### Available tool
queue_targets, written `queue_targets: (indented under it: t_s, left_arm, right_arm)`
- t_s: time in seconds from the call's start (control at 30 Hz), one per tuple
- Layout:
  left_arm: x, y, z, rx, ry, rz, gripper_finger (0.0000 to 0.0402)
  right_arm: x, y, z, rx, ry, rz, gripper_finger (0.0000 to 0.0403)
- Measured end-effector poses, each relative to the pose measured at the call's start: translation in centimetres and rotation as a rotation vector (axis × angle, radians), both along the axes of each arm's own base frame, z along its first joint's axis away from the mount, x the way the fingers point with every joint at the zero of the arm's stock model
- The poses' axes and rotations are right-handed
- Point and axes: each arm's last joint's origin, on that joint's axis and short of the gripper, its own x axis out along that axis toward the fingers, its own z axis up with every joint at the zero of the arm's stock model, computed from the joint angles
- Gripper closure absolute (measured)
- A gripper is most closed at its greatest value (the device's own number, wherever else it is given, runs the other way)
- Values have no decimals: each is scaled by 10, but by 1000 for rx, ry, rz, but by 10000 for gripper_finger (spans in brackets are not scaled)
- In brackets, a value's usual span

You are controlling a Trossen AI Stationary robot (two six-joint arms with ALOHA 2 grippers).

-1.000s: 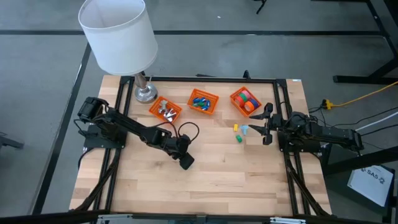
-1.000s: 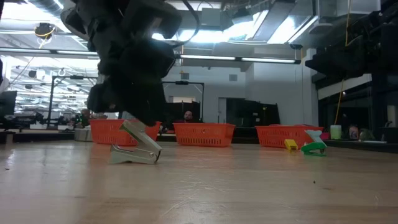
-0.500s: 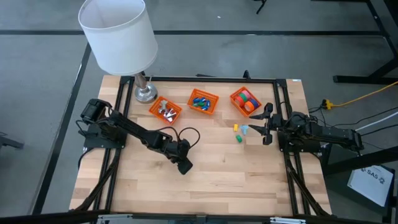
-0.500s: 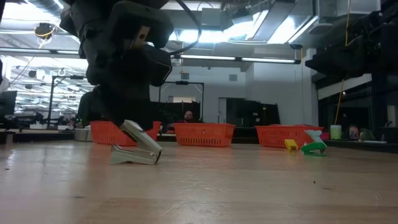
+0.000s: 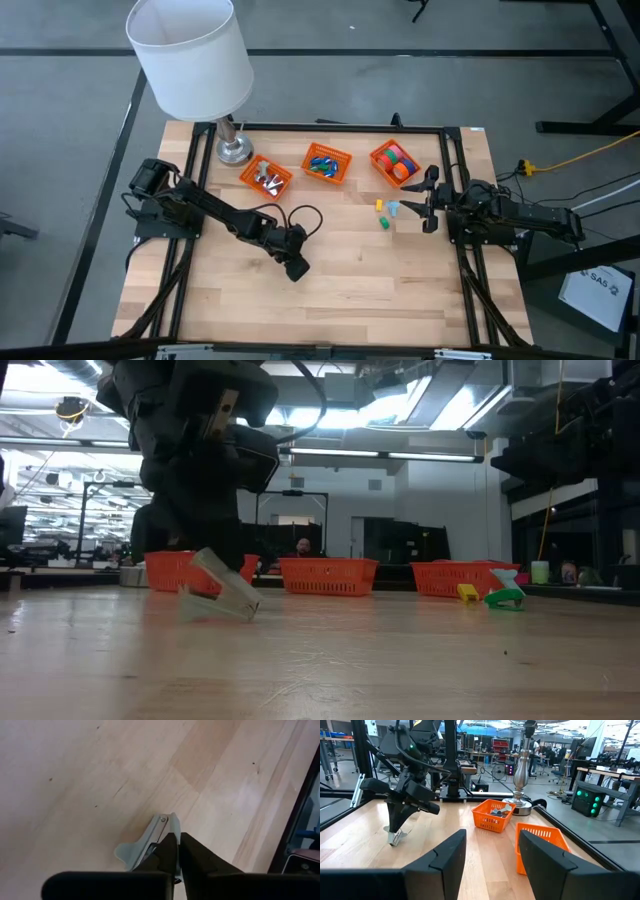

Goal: Pick and place Stapler, Stapler remover, tape
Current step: Put the gray staple remover into the left orange bin

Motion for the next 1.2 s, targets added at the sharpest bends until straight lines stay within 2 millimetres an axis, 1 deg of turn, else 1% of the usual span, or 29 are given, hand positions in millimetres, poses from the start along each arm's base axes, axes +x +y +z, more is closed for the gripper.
queue_targets:
  t_s: [0.2, 0.37, 0.47, 0.67, 0.9, 1.03, 1.2]
  left_arm:
    - [1, 3, 4, 70, -32, -9, 396]
    - [-1, 13, 18, 114, -72, 2, 396]
    - [-4, 21, 30, 148, -101, 13, 397]
    - [-20, 43, 56, 250, -102, 64, 397]
    - [-47, 72, 84, 385, -78, 161, 397]
    - [-62, 90, 95, 457, -40, 220, 397]
    - [-77, 115, 100, 522, 34, 287, 397]
  right_arm:
    - [0, 0, 0, 0, 0, 0, 214]
    - [0, 0, 0, 0, 0, 0, 214]
    - [0, 0, 0, 0, 0, 0, 214]
    - [0, 0, 0, 0, 0, 0, 214]
    - [0, 0, 0, 0, 0, 0, 214]
    - [0, 0, 0, 0, 0, 0, 214]
    - [0, 0, 0, 0, 0, 0, 214]
